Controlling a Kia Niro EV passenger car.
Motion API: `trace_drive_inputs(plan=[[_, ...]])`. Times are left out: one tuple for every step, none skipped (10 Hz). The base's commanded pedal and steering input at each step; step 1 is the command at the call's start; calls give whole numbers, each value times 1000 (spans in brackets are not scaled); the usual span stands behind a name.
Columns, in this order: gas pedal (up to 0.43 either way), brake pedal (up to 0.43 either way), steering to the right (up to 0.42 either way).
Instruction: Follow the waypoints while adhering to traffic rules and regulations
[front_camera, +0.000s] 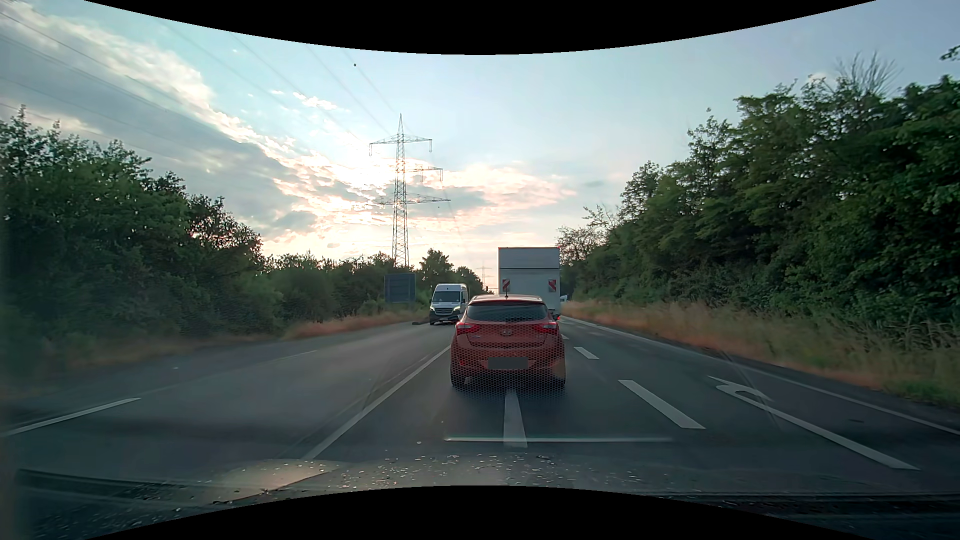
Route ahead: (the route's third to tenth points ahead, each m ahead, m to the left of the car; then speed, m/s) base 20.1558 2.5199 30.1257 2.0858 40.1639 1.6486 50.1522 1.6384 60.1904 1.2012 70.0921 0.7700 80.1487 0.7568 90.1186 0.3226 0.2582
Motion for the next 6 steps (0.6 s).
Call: trace_drive_inputs(plan=[[118,0,-5],[150,0,-5],[169,0,-5],[189,0,-5],[197,0,-5],[220,0,-5]])
